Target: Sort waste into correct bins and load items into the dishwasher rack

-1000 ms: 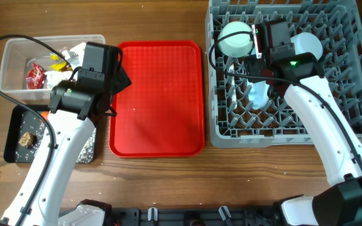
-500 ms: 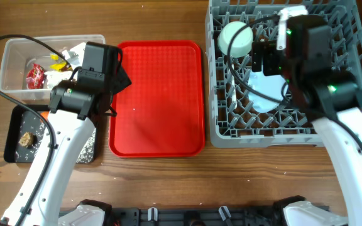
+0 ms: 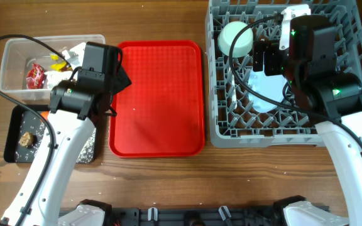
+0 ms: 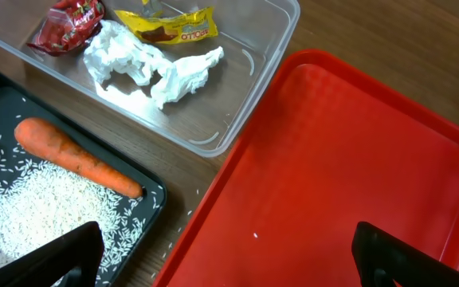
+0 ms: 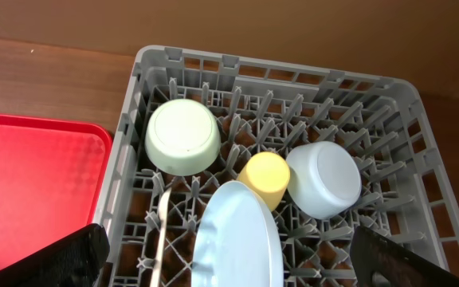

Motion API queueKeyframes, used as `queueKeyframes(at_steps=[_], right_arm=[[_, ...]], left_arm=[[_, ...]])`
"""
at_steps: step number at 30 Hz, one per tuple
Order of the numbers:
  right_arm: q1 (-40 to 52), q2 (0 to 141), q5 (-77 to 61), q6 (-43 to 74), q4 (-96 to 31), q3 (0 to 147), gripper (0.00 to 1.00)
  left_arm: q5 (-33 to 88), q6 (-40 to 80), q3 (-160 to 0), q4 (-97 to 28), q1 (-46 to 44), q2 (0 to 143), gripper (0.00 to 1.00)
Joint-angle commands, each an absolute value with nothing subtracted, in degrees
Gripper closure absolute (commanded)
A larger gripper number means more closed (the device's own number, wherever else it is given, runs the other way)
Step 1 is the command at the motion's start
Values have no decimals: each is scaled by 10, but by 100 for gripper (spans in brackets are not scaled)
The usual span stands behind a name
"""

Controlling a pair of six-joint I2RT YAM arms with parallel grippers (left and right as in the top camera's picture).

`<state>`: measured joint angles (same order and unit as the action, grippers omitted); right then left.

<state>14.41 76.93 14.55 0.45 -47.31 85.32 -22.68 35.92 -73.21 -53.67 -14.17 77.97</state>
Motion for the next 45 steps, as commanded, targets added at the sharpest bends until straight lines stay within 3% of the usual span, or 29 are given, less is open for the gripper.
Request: queueKeyframes(at_steps=[1, 8, 14, 17, 23, 28, 31, 45], right_arm=[[142, 775, 136, 15, -472, 857, 0], [142, 712, 121, 16, -433, 843, 0], [142, 565, 65, 16, -301, 771, 0], [142, 474, 61, 17, -257, 684, 0], [142, 211, 36, 17, -154, 364, 0], [115, 94, -2, 64, -39, 193, 0], [86, 51, -1, 109, -35, 143, 0], [52, 2, -3, 111, 30, 26, 0]], left_arm=[[-236, 364, -736, -537, -140, 768, 0], [-236, 364, -736, -536, -140, 768, 0], [-236, 364, -736, -537, -140, 768, 0], [-236, 364, -736, -537, -140, 768, 0], [-236, 364, -736, -537, -140, 768, 0], [-236, 364, -736, -537, -140, 768, 0], [-236, 364, -736, -536, -140, 768, 0], [-236, 364, -736, -536, -140, 768, 0]])
